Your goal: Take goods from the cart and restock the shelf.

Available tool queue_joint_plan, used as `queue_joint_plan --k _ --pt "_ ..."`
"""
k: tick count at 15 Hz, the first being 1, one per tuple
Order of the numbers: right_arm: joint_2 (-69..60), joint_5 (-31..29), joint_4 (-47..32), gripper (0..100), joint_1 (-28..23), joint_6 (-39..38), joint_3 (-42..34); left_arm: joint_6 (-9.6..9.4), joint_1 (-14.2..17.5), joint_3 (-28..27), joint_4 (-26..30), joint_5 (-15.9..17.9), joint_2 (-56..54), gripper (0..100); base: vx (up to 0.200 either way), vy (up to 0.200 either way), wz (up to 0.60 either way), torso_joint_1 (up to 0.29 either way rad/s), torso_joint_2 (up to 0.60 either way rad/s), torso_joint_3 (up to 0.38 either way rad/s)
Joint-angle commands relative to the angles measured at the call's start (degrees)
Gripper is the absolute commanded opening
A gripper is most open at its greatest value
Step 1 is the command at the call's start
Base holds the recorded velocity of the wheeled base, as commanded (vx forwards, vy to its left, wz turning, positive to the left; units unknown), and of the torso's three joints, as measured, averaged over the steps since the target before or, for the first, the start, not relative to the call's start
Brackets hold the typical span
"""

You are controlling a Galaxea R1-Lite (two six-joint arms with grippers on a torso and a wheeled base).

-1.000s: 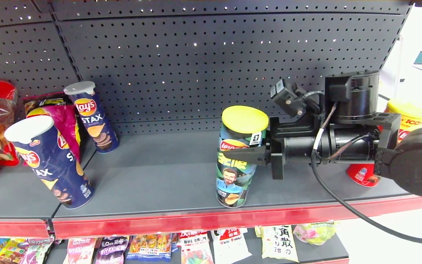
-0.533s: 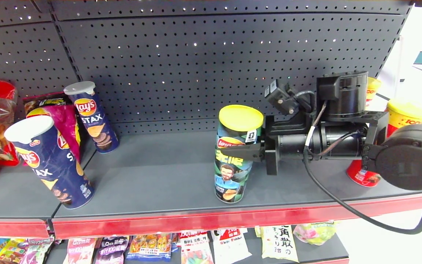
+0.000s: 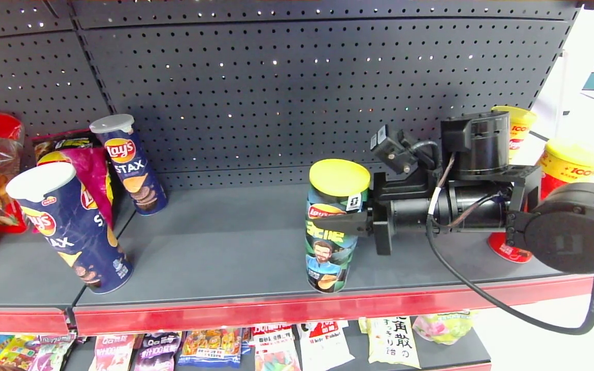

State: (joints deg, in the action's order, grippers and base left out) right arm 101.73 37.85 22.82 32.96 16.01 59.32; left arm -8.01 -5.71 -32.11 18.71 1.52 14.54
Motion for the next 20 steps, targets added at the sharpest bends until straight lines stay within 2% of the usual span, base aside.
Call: queue_joint_plan --k 1,14,15,20 --pt "-0.4 0.0 0.0 0 0.1 0.1 -0.4 0.01 0.0 -0.1 0.0 0.0 0.0 0 0.0 0.0 0.0 0.0 0.0 0.0" --pt "-0.9 -0.2 0.2 0 0.2 0.2 -2.0 -0.08 0.0 -0.4 0.0 0.0 -0.3 0 0.0 0.0 0.0 0.0 0.0 0.0" --pt "-0.8 -0.2 0.2 100 0.3 0.2 -1.9 -0.08 0.0 -0.4 0.0 0.0 -0.3 0 0.0 0.0 0.0 0.0 0.0 0.0" --pt "-1.0 -0.7 0.2 100 0.3 0.1 -1.7 -0.08 0.0 -0.5 0.0 -0.1 -0.4 0 0.0 0.0 0.0 0.0 0.0 0.0"
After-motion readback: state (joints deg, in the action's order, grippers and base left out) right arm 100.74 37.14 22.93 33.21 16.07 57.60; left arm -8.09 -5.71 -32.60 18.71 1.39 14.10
